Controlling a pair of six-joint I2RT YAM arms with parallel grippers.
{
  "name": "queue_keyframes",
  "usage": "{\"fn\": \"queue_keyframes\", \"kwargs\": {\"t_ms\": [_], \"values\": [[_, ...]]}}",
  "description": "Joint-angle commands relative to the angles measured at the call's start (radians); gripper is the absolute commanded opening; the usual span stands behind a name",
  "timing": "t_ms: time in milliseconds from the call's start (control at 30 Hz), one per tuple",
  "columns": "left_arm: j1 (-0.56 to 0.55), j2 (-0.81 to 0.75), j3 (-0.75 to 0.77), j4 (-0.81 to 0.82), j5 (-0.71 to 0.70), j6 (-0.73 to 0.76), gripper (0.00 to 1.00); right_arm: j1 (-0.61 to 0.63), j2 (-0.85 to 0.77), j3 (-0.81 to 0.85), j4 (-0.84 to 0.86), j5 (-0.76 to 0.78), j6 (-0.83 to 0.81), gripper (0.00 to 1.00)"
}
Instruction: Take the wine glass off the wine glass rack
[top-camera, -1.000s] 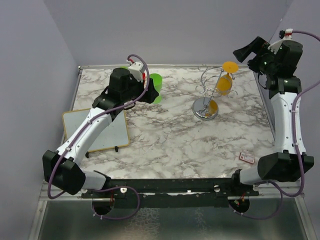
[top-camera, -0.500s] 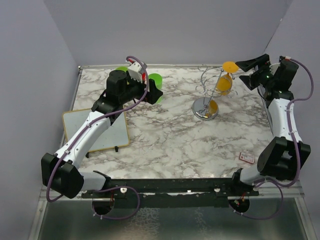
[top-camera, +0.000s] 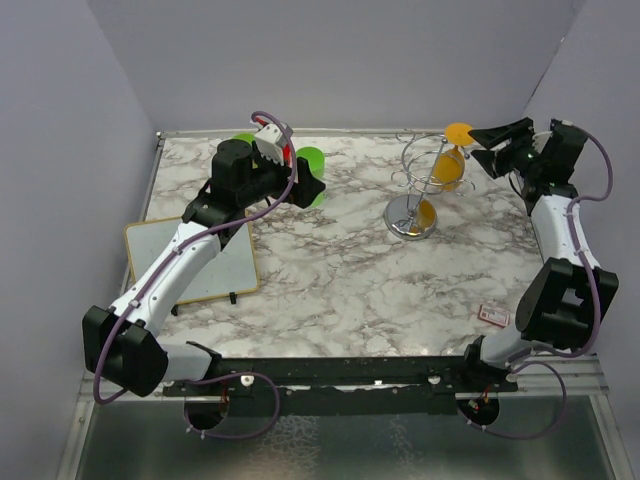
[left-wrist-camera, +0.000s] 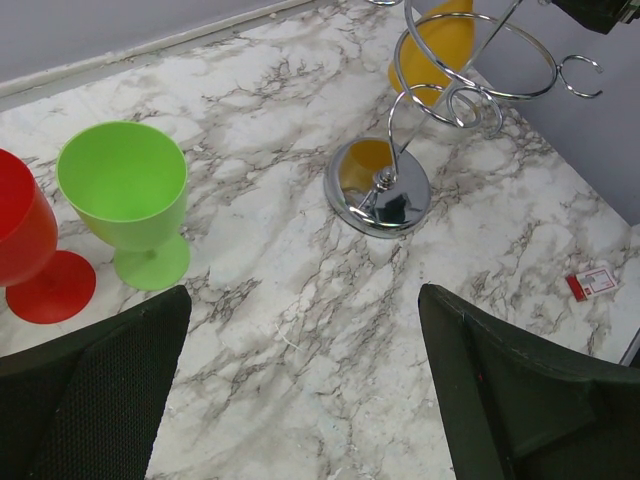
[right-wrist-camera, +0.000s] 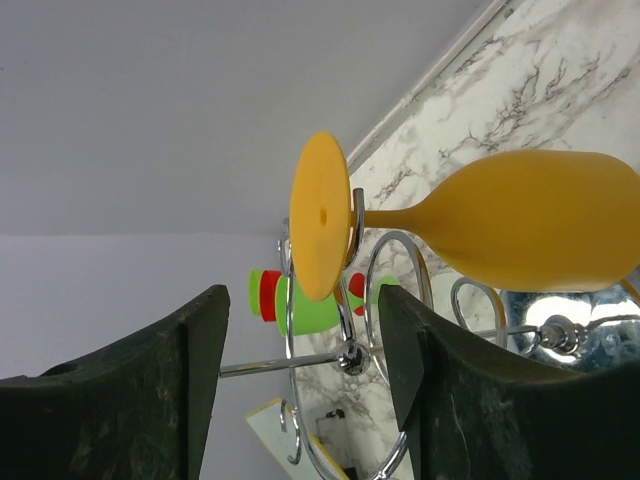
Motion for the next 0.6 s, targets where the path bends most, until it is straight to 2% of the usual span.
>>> {"fn": "queue_keyframes", "kwargs": {"t_ms": [0,567], "values": [[0.008,-0.002,0.003,0.03,0.026,-0.005,0.99,-0.004,0.023,0.002,0.064,-0.055,0.024,0.6],[0.01,0.006,0.002,0.029,0.024,-0.008,0.99,-0.003,0.065,-0.022,0.139,-0.096,0.089,0.43]]}}
